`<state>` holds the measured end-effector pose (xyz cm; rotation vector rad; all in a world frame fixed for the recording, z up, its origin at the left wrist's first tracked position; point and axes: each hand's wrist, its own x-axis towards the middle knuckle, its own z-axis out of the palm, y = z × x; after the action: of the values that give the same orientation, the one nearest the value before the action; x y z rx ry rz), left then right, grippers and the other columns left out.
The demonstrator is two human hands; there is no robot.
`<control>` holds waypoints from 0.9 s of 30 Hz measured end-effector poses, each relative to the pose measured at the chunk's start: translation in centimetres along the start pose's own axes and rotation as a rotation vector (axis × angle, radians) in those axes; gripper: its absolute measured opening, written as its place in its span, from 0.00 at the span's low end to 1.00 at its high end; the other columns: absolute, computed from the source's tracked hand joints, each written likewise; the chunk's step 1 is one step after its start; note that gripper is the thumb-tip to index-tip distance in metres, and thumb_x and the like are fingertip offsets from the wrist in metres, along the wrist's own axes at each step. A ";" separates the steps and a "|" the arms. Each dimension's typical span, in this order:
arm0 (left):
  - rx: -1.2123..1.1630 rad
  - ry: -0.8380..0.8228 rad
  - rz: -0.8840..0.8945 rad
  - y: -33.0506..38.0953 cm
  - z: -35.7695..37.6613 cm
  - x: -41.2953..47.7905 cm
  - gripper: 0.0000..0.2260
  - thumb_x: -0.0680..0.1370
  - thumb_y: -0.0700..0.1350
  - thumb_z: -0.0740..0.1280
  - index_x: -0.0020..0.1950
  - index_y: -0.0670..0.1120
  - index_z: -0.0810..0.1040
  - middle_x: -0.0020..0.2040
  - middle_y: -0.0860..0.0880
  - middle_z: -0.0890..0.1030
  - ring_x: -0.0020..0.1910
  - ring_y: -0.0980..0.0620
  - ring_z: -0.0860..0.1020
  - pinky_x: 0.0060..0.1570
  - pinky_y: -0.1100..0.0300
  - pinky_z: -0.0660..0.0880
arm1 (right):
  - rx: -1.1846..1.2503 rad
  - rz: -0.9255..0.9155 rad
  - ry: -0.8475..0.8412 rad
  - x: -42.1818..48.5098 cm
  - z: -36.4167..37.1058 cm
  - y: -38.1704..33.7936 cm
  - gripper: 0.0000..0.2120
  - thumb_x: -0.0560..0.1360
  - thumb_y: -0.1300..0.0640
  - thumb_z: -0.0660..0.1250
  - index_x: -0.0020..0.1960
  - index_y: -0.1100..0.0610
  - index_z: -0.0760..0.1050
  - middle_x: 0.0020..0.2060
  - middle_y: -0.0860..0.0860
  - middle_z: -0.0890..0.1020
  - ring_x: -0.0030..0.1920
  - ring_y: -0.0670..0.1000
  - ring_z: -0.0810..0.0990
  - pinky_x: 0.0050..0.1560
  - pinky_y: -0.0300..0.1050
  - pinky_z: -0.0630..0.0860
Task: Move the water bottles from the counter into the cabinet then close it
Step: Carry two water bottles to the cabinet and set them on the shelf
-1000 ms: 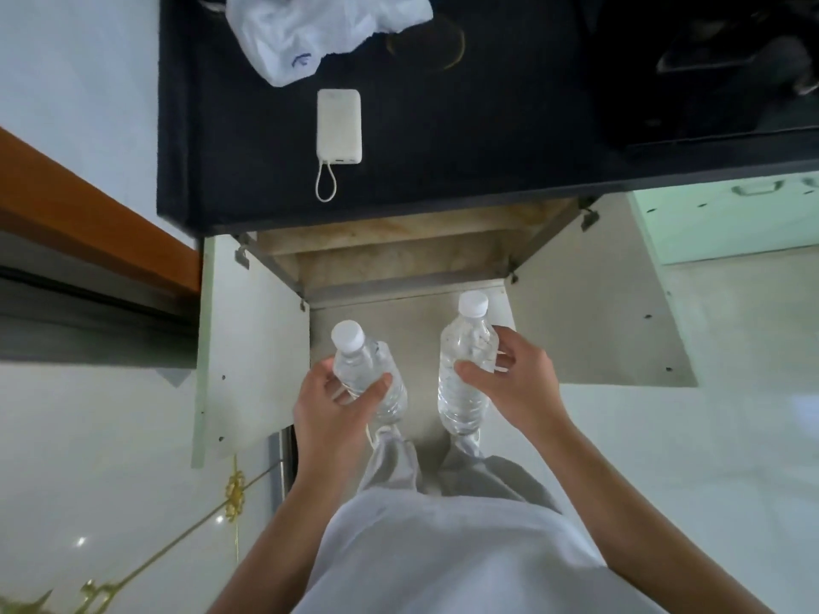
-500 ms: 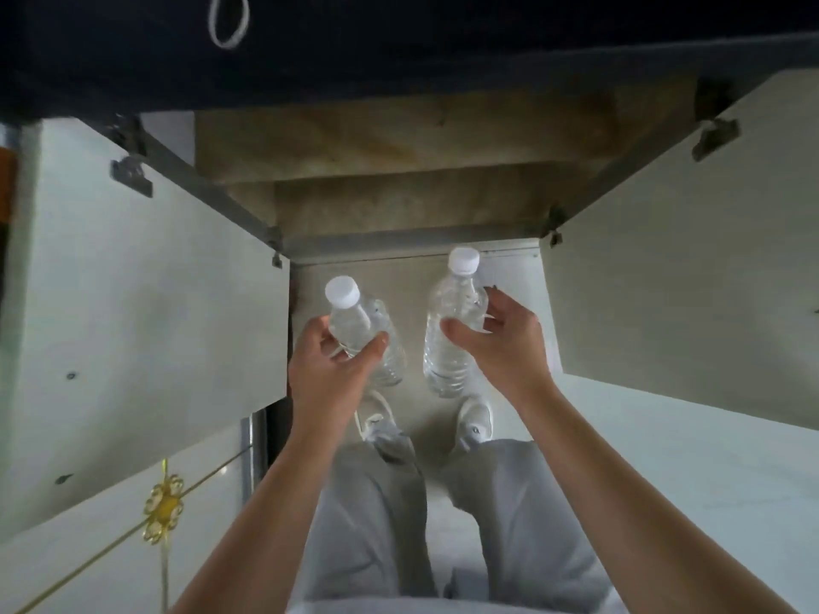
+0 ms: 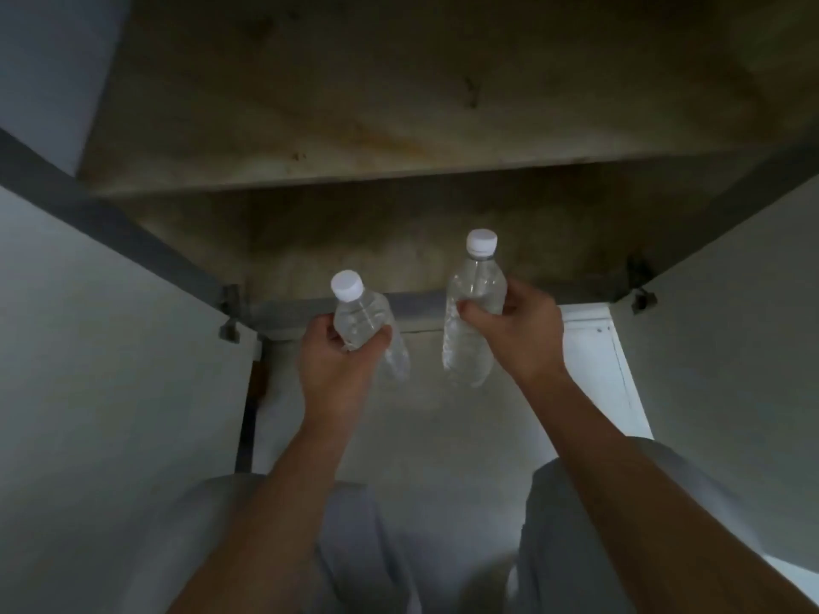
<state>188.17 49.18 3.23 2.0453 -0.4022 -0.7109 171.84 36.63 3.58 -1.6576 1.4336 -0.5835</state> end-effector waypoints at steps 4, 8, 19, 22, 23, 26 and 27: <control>0.003 -0.040 0.059 -0.3 2.9 4.5 0.19 0.70 0.49 0.79 0.58 0.50 0.79 0.49 0.55 0.83 0.47 0.56 0.82 0.42 0.61 0.77 | 0.129 -0.038 0.109 4.7 1.4 0.6 0.14 0.67 0.45 0.78 0.50 0.48 0.82 0.41 0.41 0.85 0.42 0.42 0.84 0.48 0.47 0.83; -0.110 -0.015 0.064 0.6 3.8 6.8 0.19 0.69 0.48 0.80 0.57 0.48 0.79 0.48 0.54 0.83 0.46 0.57 0.82 0.41 0.63 0.75 | 0.108 -0.043 0.114 6.3 2.2 2.0 0.14 0.65 0.46 0.78 0.48 0.48 0.82 0.39 0.41 0.85 0.40 0.42 0.84 0.48 0.49 0.84; -0.030 -0.039 -0.036 -2.5 5.8 9.7 0.18 0.66 0.50 0.80 0.51 0.48 0.79 0.44 0.51 0.83 0.44 0.48 0.84 0.49 0.48 0.82 | -0.115 -0.043 -0.056 6.5 3.7 4.4 0.12 0.66 0.41 0.75 0.44 0.44 0.78 0.39 0.42 0.84 0.40 0.44 0.83 0.48 0.48 0.82; 0.015 -0.067 -0.043 -3.1 6.8 10.7 0.17 0.65 0.50 0.80 0.49 0.48 0.79 0.43 0.51 0.83 0.43 0.48 0.84 0.49 0.47 0.82 | -0.158 -0.069 -0.079 7.3 4.8 4.8 0.11 0.66 0.42 0.76 0.44 0.43 0.77 0.39 0.42 0.84 0.40 0.46 0.83 0.48 0.47 0.81; 0.023 -0.077 -0.045 -3.2 7.1 11.0 0.16 0.65 0.50 0.79 0.48 0.48 0.79 0.42 0.51 0.84 0.42 0.49 0.84 0.49 0.48 0.82 | -0.172 -0.068 -0.084 7.7 5.1 4.9 0.11 0.66 0.42 0.76 0.44 0.43 0.77 0.39 0.43 0.83 0.39 0.46 0.83 0.48 0.46 0.81; 0.039 -0.112 -0.069 -3.5 7.6 12.2 0.16 0.65 0.50 0.80 0.48 0.49 0.80 0.43 0.51 0.84 0.42 0.50 0.84 0.48 0.51 0.82 | -0.205 -0.043 -0.095 8.9 6.0 5.8 0.13 0.67 0.40 0.75 0.44 0.45 0.77 0.39 0.45 0.83 0.39 0.47 0.82 0.48 0.47 0.81; 0.046 -0.126 -0.080 -3.6 7.7 12.6 0.16 0.66 0.50 0.80 0.49 0.48 0.80 0.44 0.50 0.84 0.42 0.50 0.83 0.46 0.53 0.82 | -0.221 -0.031 -0.094 9.3 6.3 6.1 0.14 0.66 0.39 0.75 0.44 0.45 0.77 0.40 0.45 0.84 0.40 0.48 0.83 0.48 0.48 0.81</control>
<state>193.28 39.39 -7.22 2.0753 -0.4139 -0.8890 175.61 29.70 -6.51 -1.8574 1.4471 -0.3683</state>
